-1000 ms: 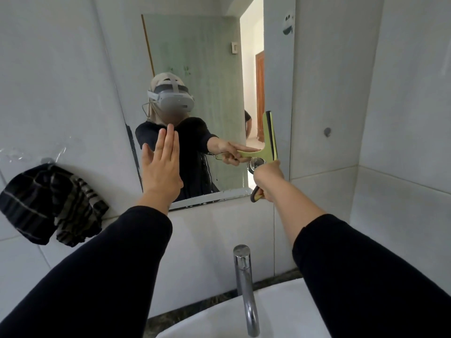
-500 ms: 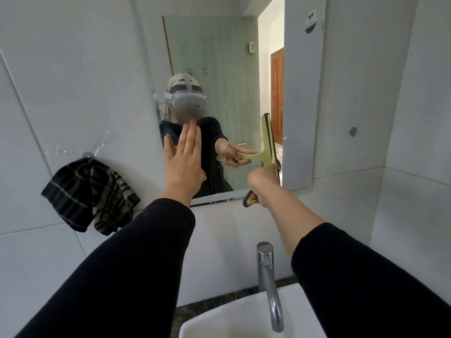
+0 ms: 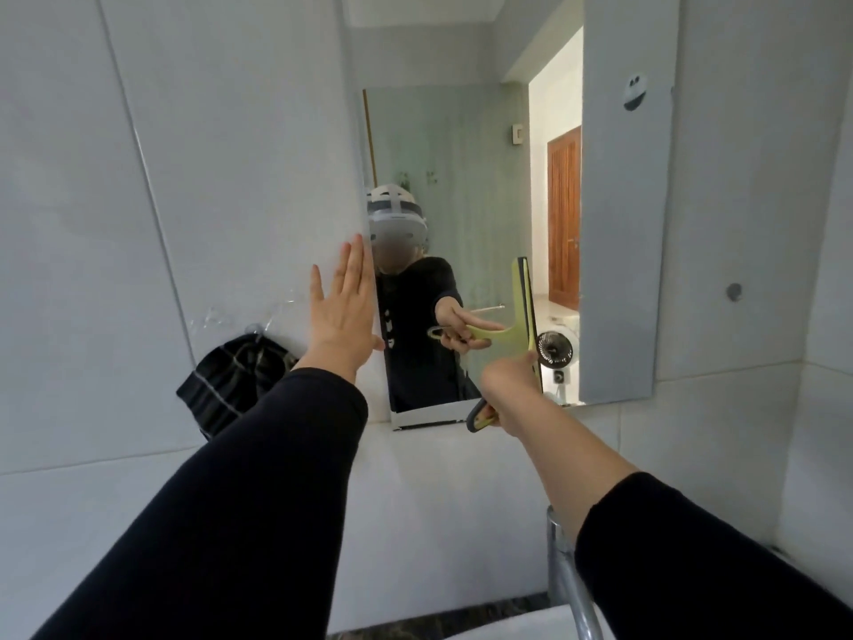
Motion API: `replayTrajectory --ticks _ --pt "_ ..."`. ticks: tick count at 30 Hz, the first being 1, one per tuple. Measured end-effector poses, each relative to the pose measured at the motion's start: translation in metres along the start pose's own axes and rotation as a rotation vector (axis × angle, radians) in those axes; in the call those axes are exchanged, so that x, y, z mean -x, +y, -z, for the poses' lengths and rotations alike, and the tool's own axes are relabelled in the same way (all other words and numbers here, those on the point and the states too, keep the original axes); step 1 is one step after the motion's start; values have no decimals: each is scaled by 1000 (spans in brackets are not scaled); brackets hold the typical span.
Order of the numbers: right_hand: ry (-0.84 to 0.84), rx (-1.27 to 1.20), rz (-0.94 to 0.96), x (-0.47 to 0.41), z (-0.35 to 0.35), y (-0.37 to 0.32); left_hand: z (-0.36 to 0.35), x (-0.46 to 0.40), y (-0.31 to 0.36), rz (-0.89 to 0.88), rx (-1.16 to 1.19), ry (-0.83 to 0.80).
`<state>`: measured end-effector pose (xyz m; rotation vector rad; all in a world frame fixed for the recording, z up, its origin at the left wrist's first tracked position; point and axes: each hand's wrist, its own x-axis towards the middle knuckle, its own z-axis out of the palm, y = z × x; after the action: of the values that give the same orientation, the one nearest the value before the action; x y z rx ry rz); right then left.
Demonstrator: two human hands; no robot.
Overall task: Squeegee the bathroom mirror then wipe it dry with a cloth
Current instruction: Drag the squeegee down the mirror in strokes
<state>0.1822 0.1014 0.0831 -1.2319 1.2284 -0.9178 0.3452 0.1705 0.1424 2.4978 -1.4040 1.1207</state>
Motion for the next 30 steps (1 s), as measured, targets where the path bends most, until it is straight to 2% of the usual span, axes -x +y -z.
replayTrajectory --ticks 9,12,20,30 --pt "55 -8 -22 28 -40 0 -1 -2 -6 -36 26 0" --pt "-17 146 129 36 -52 5 0 -2 -11 -55 2 10" --pt "-14 231 114 62 -70 3 -8 10 -26 -57 -4 -4" --pt "-111 584 271 83 -73 10 -4 5 -38 -107 45 -30"
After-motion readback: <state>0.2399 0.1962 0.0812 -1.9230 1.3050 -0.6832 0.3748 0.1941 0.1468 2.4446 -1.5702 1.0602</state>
